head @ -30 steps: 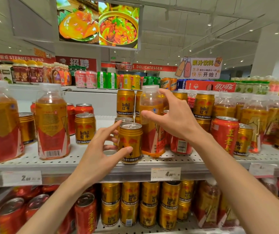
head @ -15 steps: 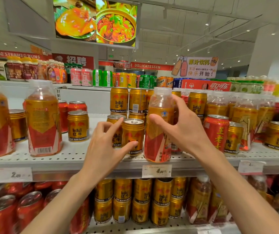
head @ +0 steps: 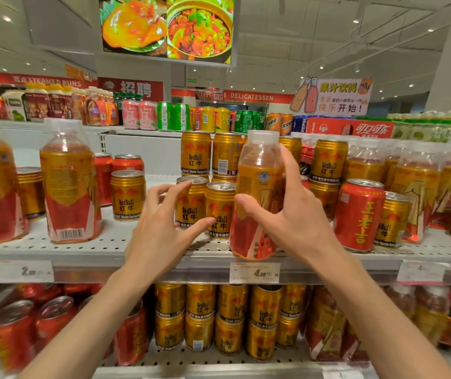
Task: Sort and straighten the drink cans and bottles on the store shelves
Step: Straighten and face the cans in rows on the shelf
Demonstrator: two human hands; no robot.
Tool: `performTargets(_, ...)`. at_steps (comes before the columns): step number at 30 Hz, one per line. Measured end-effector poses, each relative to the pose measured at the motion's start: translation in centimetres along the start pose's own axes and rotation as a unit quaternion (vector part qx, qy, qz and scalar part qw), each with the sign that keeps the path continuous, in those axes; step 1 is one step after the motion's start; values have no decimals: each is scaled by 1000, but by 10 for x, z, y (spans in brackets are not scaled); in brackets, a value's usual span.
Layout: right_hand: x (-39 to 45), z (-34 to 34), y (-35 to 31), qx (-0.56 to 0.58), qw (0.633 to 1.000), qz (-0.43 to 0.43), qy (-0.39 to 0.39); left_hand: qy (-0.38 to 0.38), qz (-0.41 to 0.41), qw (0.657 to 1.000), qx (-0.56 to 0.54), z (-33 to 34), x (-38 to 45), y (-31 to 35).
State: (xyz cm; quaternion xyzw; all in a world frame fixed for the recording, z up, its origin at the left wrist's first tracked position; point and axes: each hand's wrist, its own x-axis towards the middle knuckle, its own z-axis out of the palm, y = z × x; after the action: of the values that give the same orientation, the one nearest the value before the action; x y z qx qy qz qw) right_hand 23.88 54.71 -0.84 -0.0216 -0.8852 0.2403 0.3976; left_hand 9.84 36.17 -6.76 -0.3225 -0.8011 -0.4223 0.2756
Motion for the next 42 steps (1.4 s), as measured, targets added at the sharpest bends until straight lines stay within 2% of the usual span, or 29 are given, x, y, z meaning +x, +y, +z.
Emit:
performTargets(5, -5, 0, -8, 24, 999, 20, 24, 10, -5, 1000, -23, -6, -5, 0)
performTargets(13, -33, -9, -29, 31, 995, 74, 63, -54, -14, 972, -229, -36, -34, 10)
performTargets(17, -64, -13, -28, 55, 990, 115, 53, -79, -24, 955, -284, -43, -77, 18)
performTargets(22, -125, 2, -9, 90, 977, 189, 23, -124, -99, 933, -323, -25, -125, 10)
performTargets(27, -177, -2, 24, 135, 957, 255, 24, -111, -178, 914, -348, 7, -161, 15)
performTargets(34, -201, -53, 81, 160, 946, 280, 30, -118, -200, 913, -336, 63, -179, 68)
performTargets(42, -202, -145, 167, 176, 955, 237, 15, -88, -170, 925, -327, 140, -165, 183)
